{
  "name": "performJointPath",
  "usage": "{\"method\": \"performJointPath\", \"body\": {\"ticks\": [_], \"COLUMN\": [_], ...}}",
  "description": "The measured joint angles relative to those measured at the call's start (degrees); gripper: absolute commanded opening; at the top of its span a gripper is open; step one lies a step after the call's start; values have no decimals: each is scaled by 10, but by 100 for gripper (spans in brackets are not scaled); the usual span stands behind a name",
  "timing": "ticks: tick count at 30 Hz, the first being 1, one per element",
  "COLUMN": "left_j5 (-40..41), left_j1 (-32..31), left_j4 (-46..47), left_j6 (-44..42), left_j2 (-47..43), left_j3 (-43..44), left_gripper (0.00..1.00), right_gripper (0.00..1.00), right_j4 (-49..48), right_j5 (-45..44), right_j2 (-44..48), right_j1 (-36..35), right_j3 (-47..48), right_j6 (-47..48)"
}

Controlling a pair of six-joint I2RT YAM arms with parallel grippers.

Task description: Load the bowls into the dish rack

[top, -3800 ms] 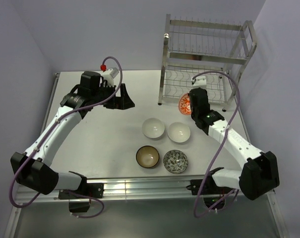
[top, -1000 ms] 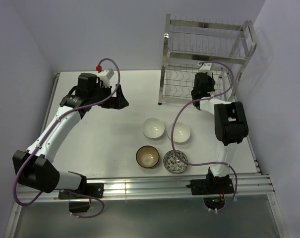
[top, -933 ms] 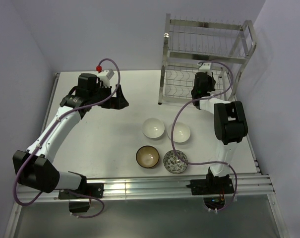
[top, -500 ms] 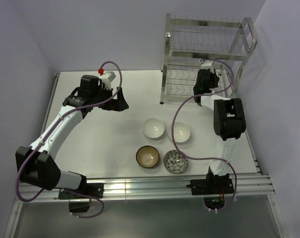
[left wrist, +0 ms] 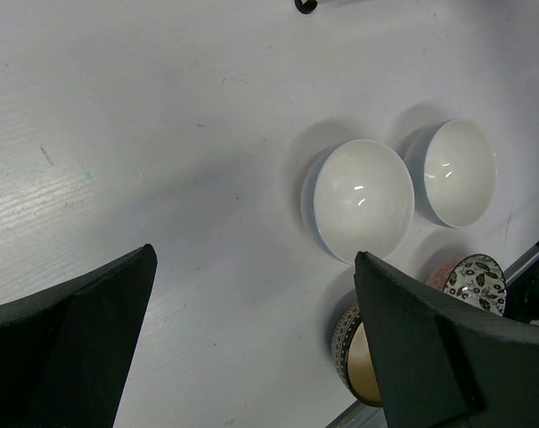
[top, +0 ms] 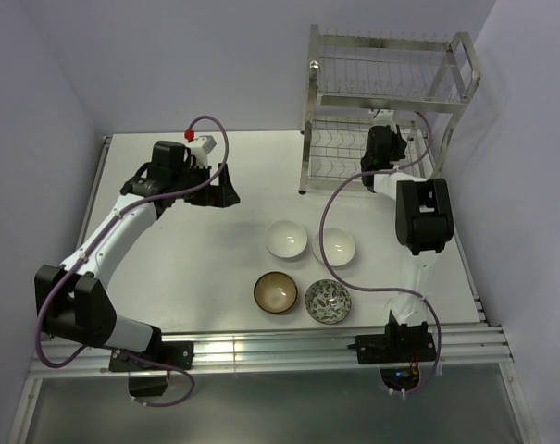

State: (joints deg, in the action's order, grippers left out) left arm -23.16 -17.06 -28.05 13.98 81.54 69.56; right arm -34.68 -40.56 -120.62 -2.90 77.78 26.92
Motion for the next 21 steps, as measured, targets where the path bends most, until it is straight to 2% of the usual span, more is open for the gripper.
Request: {"method": "performJointPath", "body": {"ticks": [12,21], "left_j5": [-4,-37], "left_j1": [1,7], "left_j4": [7,-8], "left_j6": [-1,-37], "left_j2": [20,43], "left_j3": [1,11], "left_gripper": [100,100], "right_gripper": [0,0], "right_j4": [-6,-5], "right_j5": [1,1], "right_j2": [-55,-76], "right_j1": [18,22], "right_j3": [75,114], "right_j6": [32,45]}}
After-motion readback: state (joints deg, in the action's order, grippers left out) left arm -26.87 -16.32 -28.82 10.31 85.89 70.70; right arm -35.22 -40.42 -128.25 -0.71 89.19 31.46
